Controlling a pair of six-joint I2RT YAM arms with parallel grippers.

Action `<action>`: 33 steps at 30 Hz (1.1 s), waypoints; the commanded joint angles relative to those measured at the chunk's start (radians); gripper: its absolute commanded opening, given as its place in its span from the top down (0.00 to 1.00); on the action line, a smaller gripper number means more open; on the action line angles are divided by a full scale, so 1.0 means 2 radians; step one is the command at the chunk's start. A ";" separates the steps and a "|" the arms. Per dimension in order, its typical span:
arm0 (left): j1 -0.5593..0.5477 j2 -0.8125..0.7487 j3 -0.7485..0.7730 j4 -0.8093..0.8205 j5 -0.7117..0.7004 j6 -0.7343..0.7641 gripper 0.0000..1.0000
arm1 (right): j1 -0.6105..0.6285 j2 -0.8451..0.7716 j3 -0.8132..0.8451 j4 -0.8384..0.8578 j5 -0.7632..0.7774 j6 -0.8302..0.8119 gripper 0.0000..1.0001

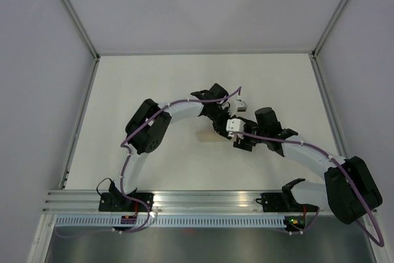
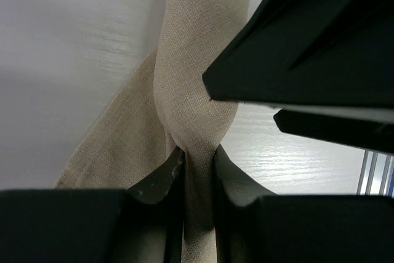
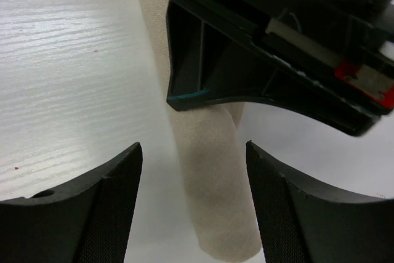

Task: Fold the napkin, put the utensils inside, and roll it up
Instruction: Roll the napkin at the center of the board.

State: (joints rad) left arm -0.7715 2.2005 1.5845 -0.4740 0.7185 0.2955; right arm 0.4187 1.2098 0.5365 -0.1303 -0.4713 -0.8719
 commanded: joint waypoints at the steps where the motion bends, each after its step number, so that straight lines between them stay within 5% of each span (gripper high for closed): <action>1: -0.003 0.032 0.002 -0.054 -0.005 -0.014 0.76 | 0.023 0.016 -0.007 0.027 0.022 -0.018 0.27; 15: -0.003 0.026 0.009 -0.061 0.004 -0.010 0.63 | 0.038 0.057 -0.019 0.081 0.071 -0.024 0.35; 26: 0.002 0.000 0.019 -0.059 -0.009 -0.019 0.47 | 0.038 0.068 -0.023 0.067 0.079 -0.035 0.74; 33: 0.021 -0.047 -0.001 -0.006 -0.048 -0.037 0.42 | 0.038 0.068 -0.003 0.005 0.070 -0.037 0.79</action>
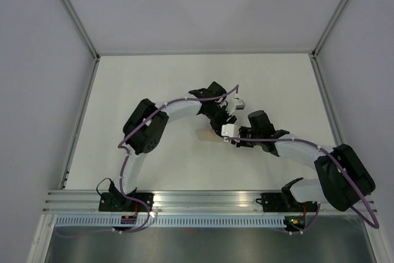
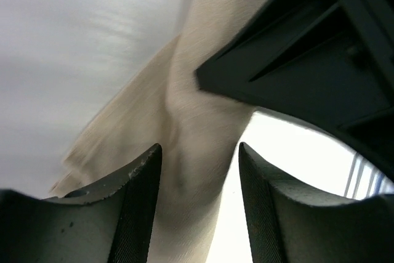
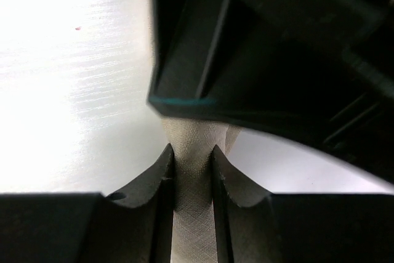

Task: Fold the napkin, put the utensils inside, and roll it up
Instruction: Roll the napkin at the center of the board.

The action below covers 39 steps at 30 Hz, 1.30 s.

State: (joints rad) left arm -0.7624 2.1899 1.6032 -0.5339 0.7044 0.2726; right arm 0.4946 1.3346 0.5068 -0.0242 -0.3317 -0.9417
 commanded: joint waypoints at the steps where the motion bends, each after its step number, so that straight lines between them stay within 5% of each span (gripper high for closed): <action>1: 0.022 -0.049 -0.015 0.035 -0.046 -0.029 0.41 | 0.000 0.006 0.014 -0.058 -0.001 0.000 0.79; 10: 0.061 -0.158 -0.115 0.188 -0.128 -0.075 0.40 | 0.000 0.028 0.063 -0.136 -0.025 0.001 0.80; 22: 0.074 -0.371 -0.371 0.472 -0.325 -0.116 0.39 | -0.046 0.151 0.210 -0.280 -0.086 -0.020 0.82; 29: 0.062 -0.431 -0.448 0.559 -0.372 -0.080 0.39 | -0.074 0.240 0.299 -0.363 -0.113 -0.038 0.83; 39: -0.057 -0.394 -0.453 0.554 -0.439 0.104 0.35 | -0.085 0.308 0.368 -0.427 -0.126 -0.047 0.83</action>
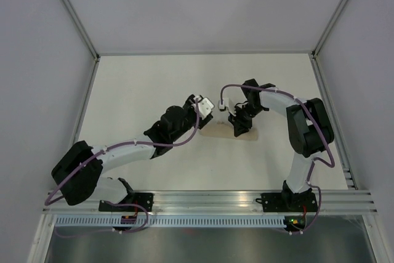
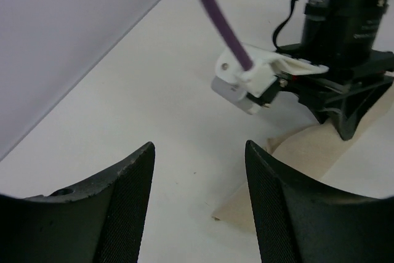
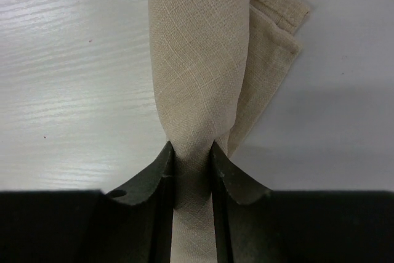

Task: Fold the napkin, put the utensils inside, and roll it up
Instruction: Roll the napkin at the center of the board.

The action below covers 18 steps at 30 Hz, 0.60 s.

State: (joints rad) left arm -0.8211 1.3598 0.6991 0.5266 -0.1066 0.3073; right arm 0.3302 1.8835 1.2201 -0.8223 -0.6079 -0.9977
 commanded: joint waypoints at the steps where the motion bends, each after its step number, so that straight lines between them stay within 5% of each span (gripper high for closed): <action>1: -0.033 0.026 0.001 0.020 -0.034 0.094 0.34 | -0.004 0.042 0.017 -0.030 0.011 -0.018 0.83; 18: -0.106 0.184 0.086 -0.058 0.020 0.212 0.18 | -0.015 0.091 0.071 -0.077 0.009 -0.014 0.83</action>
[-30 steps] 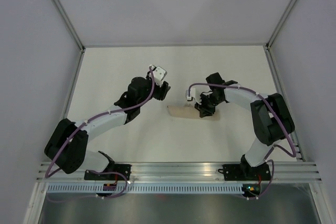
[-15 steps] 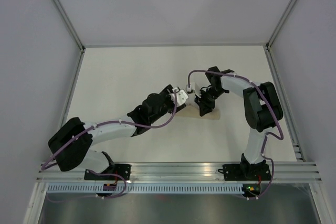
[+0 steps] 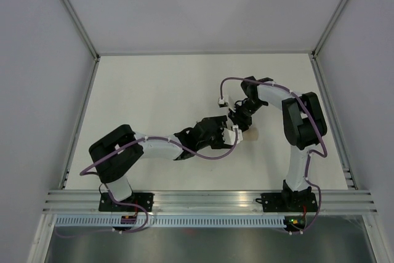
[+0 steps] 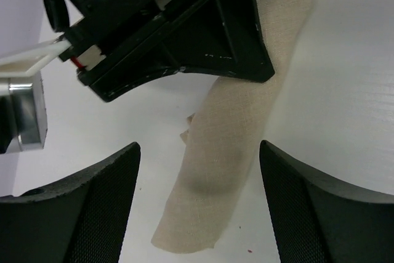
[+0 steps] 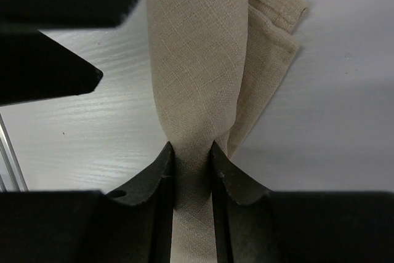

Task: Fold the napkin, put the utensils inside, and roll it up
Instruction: Roll the napkin at the center of the board.

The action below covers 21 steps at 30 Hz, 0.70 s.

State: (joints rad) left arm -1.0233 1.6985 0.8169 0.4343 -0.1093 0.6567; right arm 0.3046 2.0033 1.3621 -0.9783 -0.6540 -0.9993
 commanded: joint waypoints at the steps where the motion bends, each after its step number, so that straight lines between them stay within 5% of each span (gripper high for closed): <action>1: -0.008 0.021 0.029 -0.012 0.022 0.043 0.17 | -0.002 0.034 0.001 -0.001 0.032 -0.013 0.83; 10: -0.008 0.068 0.046 -0.022 0.036 0.045 0.14 | -0.003 0.044 0.010 -0.002 0.031 -0.011 0.83; 21: -0.004 0.116 0.089 -0.070 0.033 0.032 0.37 | -0.004 0.047 0.013 -0.006 0.024 -0.009 0.83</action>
State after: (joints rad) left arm -1.0336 1.9007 0.9546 0.3565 -0.0673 0.7017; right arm 0.2962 2.0415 1.4036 -1.0229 -0.6720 -0.9955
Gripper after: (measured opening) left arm 0.667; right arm 0.305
